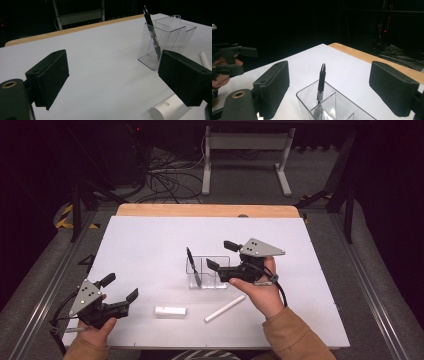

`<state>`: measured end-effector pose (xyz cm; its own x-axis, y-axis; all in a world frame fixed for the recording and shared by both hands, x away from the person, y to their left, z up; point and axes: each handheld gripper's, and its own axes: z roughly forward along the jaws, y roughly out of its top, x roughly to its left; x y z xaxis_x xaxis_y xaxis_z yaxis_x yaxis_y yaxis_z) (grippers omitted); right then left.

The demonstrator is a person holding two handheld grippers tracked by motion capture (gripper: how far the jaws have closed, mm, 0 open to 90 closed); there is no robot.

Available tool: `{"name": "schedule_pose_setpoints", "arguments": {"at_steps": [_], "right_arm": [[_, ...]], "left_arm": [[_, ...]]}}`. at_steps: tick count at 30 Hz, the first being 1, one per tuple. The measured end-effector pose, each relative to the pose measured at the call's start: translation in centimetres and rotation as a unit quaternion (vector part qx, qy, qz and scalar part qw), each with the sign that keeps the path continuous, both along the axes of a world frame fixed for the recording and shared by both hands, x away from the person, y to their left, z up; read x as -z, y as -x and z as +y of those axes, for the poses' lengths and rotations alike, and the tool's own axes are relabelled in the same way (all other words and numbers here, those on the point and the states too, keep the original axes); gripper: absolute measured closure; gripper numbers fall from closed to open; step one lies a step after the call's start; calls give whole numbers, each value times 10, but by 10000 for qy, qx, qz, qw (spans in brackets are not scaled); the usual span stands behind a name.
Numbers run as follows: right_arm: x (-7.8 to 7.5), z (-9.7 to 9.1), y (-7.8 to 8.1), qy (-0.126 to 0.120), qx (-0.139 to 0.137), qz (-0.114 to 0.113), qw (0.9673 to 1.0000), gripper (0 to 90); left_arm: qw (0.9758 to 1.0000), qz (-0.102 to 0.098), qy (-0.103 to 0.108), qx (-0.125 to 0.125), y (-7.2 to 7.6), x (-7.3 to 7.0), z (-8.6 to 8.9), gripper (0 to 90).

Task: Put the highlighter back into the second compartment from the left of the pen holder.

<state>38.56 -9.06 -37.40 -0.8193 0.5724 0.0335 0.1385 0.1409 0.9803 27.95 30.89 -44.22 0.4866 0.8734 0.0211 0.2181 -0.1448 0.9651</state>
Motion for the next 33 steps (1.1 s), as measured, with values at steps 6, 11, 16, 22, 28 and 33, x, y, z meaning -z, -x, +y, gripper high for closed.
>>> {"name": "schedule_pose_setpoints", "arguments": {"at_steps": [6,11,16,22,28,33], "right_arm": [[0,-11,3,91,-33,7,10000,178],[1,-17,4,91,-22,18,10000,179],[0,-20,6,123,-116,-21,9999,216],[2,-27,8,308,-200,-71,9993,260],[5,-37,13,391,-225,-140,9989,273],[11,-49,20,403,-91,-245,9988,217]], "left_arm": [[10000,2,4,10,0,0,0,105],[10000,7,-17,11,0,0,-2,105],[10000,-2,-17,15,0,0,-2,105],[10000,4,-7,53,0,-1,-3,105],[9998,-1,15,196,2,-6,-8,104],[9993,-17,-32,376,2,-14,-19,104]]}}
